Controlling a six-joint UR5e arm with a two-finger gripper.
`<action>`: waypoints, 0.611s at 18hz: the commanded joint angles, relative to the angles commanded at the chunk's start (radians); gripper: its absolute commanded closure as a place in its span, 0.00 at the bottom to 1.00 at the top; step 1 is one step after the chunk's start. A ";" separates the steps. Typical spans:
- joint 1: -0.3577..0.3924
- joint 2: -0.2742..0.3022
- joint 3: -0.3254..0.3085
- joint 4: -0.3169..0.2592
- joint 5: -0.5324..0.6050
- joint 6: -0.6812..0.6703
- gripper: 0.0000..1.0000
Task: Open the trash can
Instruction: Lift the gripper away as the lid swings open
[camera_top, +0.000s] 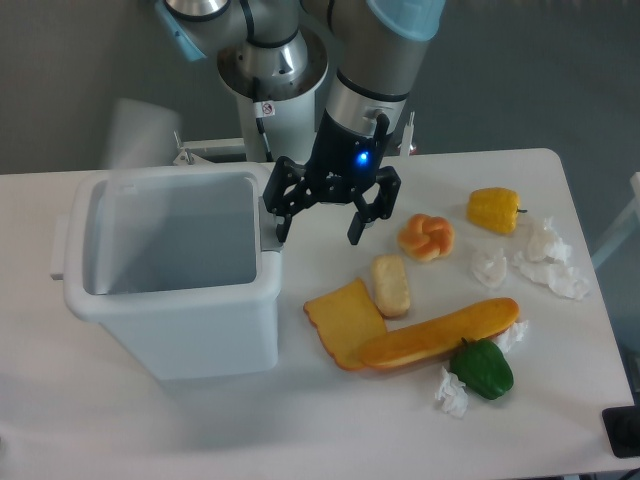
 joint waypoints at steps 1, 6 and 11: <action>0.002 0.000 0.000 0.000 0.000 0.000 0.00; 0.034 0.005 0.026 -0.002 -0.003 0.005 0.00; 0.054 0.002 0.058 0.006 0.002 0.047 0.00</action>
